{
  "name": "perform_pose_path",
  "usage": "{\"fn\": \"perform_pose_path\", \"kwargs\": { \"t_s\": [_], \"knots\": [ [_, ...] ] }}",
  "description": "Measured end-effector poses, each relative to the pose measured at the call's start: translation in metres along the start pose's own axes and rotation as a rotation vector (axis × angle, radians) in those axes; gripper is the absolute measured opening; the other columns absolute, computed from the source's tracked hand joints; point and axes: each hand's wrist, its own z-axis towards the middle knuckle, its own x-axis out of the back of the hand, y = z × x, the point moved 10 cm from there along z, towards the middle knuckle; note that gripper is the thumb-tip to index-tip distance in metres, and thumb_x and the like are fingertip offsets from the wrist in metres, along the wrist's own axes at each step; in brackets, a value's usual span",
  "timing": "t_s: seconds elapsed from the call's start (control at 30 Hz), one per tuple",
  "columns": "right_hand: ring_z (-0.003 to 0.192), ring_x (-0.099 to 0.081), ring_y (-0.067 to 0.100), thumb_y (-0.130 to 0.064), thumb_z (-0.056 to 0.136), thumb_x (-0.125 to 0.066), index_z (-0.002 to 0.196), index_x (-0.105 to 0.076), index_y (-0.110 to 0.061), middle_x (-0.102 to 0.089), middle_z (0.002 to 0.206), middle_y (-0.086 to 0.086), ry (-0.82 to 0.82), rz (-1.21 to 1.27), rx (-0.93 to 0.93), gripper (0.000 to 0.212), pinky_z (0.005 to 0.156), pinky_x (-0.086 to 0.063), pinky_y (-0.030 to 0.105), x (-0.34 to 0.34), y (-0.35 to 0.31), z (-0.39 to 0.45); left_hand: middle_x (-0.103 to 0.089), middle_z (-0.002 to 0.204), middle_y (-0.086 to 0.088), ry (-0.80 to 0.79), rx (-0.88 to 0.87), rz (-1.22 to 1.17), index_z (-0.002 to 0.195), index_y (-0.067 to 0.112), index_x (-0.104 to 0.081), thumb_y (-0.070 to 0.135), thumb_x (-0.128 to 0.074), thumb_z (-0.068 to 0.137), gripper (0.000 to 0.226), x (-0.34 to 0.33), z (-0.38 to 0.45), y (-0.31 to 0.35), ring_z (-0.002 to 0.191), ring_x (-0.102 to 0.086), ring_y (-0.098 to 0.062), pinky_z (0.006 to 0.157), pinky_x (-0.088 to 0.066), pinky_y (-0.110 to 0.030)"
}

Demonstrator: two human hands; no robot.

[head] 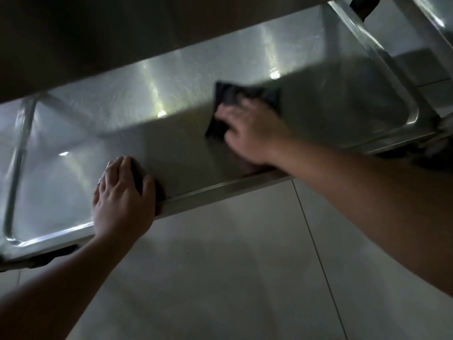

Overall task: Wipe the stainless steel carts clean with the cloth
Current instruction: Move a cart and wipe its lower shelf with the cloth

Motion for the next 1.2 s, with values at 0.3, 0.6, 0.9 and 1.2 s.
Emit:
{"fn": "perform_pose_path", "kwargs": {
  "t_s": [0.3, 0.6, 0.9, 1.2],
  "knots": [
    [0.155, -0.028, 0.034, -0.033, 0.103, -0.045, 0.153, -0.052, -0.020, -0.042, 0.165, 0.001, 0.128, 0.061, -0.190, 0.052, 0.126, -0.019, 0.042, 0.030, 0.090, 0.018, -0.033, 0.168, -0.002, 0.011, 0.014, -0.004, 0.160, 0.028, -0.032, 0.060, -0.031, 0.097, 0.071, -0.003, 0.001, -0.007, 0.154, -0.031, -0.030, 0.126, -0.029, -0.056],
    [0.160, -0.012, 0.031, -0.044, 0.102, -0.030, 0.161, -0.036, -0.022, -0.026, 0.172, -0.004, 0.050, 0.004, -0.276, 0.063, 0.129, -0.007, 0.050, -0.003, -0.010, 0.095, -0.030, 0.172, -0.003, -0.021, 0.005, 0.032, 0.164, 0.023, -0.030, 0.057, -0.033, 0.097, 0.076, -0.003, 0.003, -0.005, 0.159, -0.024, -0.026, 0.131, -0.020, -0.050],
    [0.160, -0.015, 0.015, -0.046, 0.103, -0.042, 0.156, -0.044, -0.035, -0.033, 0.168, -0.016, -0.149, 0.032, 0.350, 0.055, 0.129, -0.005, 0.039, -0.050, -0.134, 0.060, -0.048, 0.149, -0.004, 0.027, -0.012, 0.012, 0.140, 0.026, -0.050, 0.053, -0.033, 0.102, 0.050, 0.033, 0.001, -0.083, 0.138, -0.047, -0.031, 0.113, -0.037, -0.051],
    [0.159, -0.018, 0.029, -0.043, 0.099, -0.033, 0.157, -0.044, -0.022, -0.034, 0.169, -0.003, 0.195, 0.017, -0.512, 0.063, 0.129, -0.008, 0.053, 0.015, 0.064, 0.054, -0.029, 0.172, -0.005, 0.068, 0.139, 0.017, 0.161, 0.024, -0.034, 0.052, -0.032, 0.101, 0.067, 0.032, -0.016, -0.145, 0.159, -0.024, -0.030, 0.129, -0.018, -0.051]
  ]
}}
